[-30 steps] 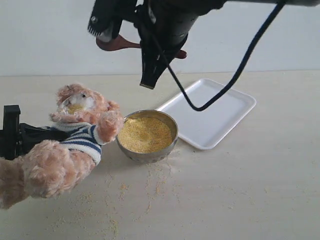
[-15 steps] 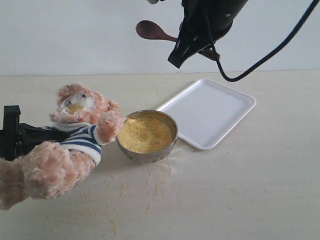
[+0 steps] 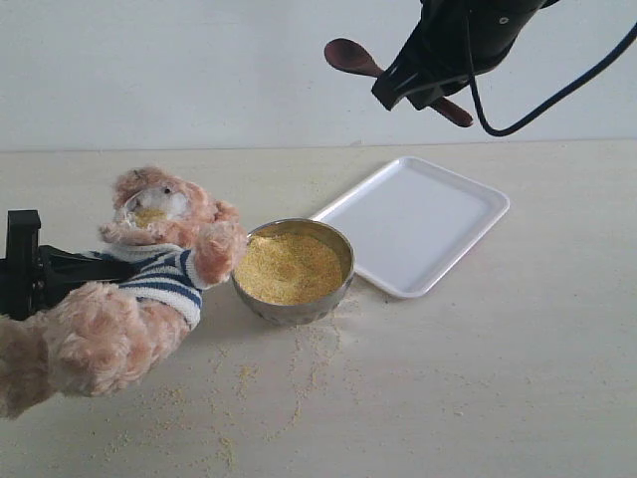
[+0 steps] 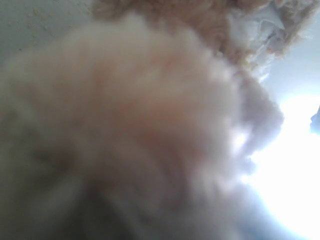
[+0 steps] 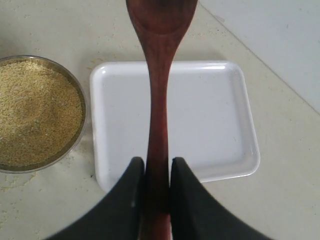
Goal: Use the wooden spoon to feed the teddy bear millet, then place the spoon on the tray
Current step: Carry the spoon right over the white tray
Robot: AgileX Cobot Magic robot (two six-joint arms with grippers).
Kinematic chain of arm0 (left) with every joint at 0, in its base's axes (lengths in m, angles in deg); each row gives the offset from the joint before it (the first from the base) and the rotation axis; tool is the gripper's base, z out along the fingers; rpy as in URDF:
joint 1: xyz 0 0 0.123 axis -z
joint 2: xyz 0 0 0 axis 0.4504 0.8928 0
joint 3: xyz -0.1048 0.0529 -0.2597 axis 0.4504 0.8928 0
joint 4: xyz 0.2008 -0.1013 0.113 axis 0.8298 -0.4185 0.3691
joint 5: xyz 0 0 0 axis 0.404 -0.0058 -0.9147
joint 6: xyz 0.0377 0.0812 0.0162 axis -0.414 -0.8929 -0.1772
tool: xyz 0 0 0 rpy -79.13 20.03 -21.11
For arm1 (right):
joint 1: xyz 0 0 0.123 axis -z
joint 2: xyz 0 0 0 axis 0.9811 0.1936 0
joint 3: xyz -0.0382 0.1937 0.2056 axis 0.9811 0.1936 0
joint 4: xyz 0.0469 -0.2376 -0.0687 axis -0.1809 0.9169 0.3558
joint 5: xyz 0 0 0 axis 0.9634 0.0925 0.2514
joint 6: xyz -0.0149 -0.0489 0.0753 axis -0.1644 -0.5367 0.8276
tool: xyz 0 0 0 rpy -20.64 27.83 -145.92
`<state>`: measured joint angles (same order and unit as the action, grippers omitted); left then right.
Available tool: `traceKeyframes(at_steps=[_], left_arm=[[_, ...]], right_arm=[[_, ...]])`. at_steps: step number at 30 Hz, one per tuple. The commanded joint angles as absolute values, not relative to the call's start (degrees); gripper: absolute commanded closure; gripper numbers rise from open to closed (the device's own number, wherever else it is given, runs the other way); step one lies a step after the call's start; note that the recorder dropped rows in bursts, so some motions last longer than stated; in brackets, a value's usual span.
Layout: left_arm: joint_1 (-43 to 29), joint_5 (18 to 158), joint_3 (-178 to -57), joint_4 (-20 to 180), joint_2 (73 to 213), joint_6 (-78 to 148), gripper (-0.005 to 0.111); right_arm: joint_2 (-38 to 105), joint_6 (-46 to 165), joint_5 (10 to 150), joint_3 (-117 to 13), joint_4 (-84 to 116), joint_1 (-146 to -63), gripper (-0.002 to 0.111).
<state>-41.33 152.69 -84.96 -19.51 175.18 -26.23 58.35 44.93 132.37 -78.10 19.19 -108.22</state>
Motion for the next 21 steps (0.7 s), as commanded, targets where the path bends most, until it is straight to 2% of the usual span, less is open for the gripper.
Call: traceKeyframes(at_steps=[1,9,21], left_arm=[[-41.4,153.9,-85.5,-20.1,175.3,-27.0,0.102],[-41.4,153.9,-85.5,-20.1,175.3,-27.0,0.102],[-41.4,153.8,-85.5,-20.1,175.3,-27.0,0.102]], right_arm=[[57.5,44.8,132.5,-78.4,18.8,-107.9,0.109],[58.3,45.5,132.6,-78.4,19.2,-107.2,0.109],[62.4,45.9,133.4,-78.2,18.8,-101.7,0.109]])
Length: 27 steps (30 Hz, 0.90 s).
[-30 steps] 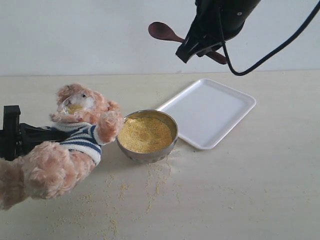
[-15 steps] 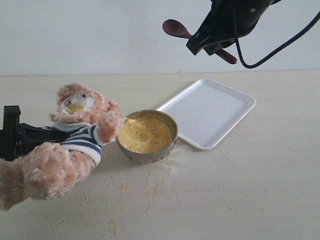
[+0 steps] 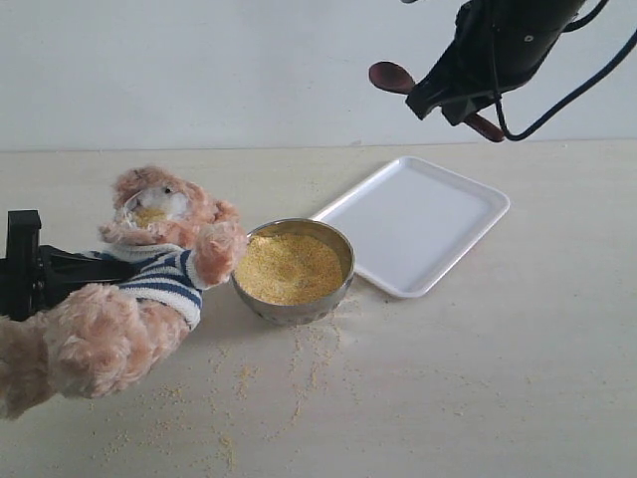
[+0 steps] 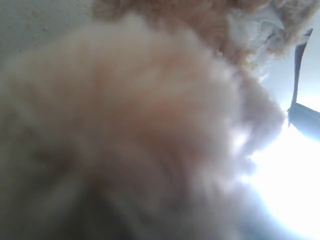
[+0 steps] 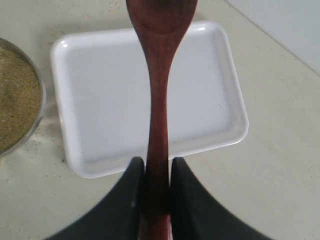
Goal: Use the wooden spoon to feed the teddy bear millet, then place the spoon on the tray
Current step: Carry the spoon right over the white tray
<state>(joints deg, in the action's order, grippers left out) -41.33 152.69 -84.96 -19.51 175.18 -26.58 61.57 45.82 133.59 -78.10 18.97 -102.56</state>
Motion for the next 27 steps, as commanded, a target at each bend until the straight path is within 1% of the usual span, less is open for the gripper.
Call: traceKeyframes(at_steps=[1,12,27], left_arm=[[-41.4,153.8,-85.5,-20.1,175.3,-27.0,0.102],[-41.4,153.8,-85.5,-20.1,175.3,-27.4,0.102],[-41.4,153.8,-85.5,-20.1,175.3,-27.4,0.102]], right_arm=[[63.0,45.9,133.3,-78.2,18.8,-101.7,0.109],[69.8,45.9,130.5,-78.2,19.3,-101.7,0.109],[78.2,45.9,121.6,-78.2,21.3,-100.5,0.109]])
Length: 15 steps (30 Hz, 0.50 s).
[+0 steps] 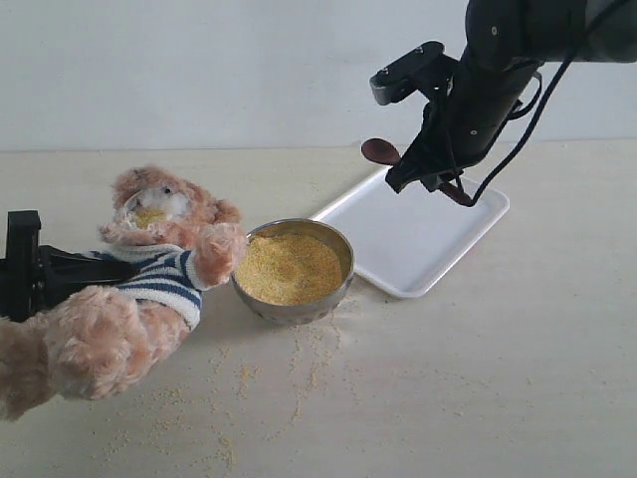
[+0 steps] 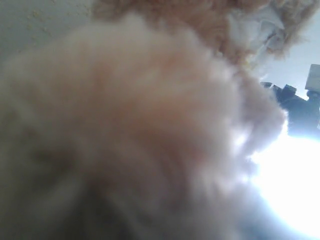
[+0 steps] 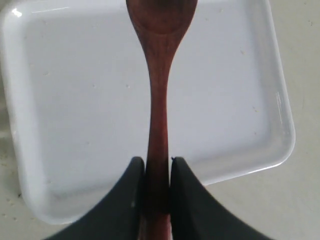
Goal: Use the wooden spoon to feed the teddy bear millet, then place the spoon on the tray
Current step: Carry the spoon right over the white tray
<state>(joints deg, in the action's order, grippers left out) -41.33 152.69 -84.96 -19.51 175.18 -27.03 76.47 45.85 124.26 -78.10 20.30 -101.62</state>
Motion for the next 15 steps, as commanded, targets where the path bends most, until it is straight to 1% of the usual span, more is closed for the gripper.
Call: traceKeyframes(at_steps=[1,8,15], left_arm=[[-41.4,153.8,-85.5,-20.1,175.3,-27.4,0.102],[-41.4,154.3,-85.5,-20.1,175.3,-27.4,0.102],[-41.5,154.3,-85.5,-20.1,175.3,-27.4,0.102]], right_arm=[[78.8,45.9,121.2,-78.2,21.3,-100.0,0.109],[82.4,46.5,120.2,-78.2,20.2,-97.9,0.109],[85.0,46.5,118.6,-78.2,19.0,-97.9,0.109]])
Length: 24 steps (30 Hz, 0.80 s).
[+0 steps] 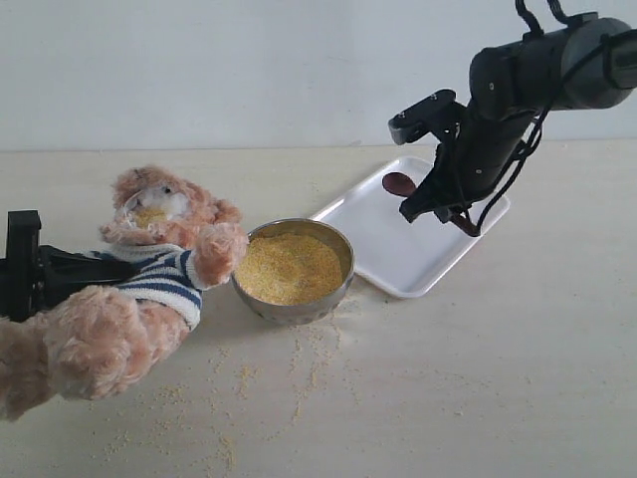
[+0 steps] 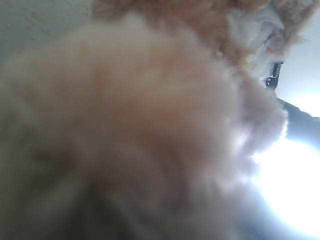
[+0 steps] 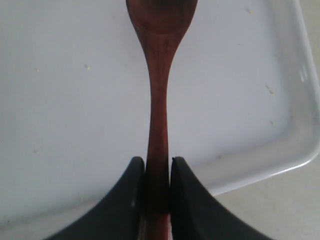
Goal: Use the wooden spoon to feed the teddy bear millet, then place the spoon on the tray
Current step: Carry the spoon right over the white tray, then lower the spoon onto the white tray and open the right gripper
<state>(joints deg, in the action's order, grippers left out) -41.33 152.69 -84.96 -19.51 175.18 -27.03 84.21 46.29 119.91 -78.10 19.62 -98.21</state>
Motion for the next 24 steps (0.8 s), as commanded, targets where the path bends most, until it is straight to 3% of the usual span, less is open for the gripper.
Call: traceKeyframes(at_steps=[1,24], left_arm=[[-41.5,154.3,-85.5,-20.1,175.3,-27.4,0.102],[-41.5,154.3,-85.5,-20.1,175.3,-27.4,0.102]], right_arm=[[85.2,46.5,118.6,-78.2,19.0,-97.9,0.109],[86.2,46.5,117.2,-78.2,18.8,-97.9,0.108]])
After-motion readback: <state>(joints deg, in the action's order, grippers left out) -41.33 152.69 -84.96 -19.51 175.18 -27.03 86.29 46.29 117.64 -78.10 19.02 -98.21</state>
